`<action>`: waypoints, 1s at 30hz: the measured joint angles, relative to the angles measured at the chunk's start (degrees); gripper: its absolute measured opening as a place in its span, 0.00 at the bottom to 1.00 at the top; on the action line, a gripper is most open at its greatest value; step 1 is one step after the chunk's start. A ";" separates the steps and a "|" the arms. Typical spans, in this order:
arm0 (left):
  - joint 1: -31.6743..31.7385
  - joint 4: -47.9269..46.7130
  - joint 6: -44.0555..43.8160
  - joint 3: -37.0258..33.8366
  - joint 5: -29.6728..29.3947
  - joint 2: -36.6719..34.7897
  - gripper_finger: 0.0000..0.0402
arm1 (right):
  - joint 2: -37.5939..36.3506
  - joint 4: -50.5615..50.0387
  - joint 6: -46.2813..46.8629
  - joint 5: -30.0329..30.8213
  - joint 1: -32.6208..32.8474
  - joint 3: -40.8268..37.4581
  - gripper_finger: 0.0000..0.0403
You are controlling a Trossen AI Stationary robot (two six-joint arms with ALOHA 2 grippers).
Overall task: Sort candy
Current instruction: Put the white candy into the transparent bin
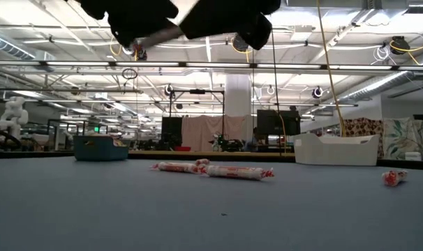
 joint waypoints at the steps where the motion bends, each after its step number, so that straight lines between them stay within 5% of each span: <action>1: -0.01 0.35 0.00 0.00 -0.08 -0.01 0.49 | -0.05 -0.94 0.02 0.00 0.08 -0.01 0.08; 11: -1.28 0.26 1.78 0.00 3.08 -0.04 0.79 | -6.44 -17.12 8.29 -3.57 3.19 -0.02 0.08; 30: -1.29 -2.09 1.58 0.02 3.50 -0.04 0.81 | -20.62 -44.36 37.72 -4.43 28.16 -0.02 0.09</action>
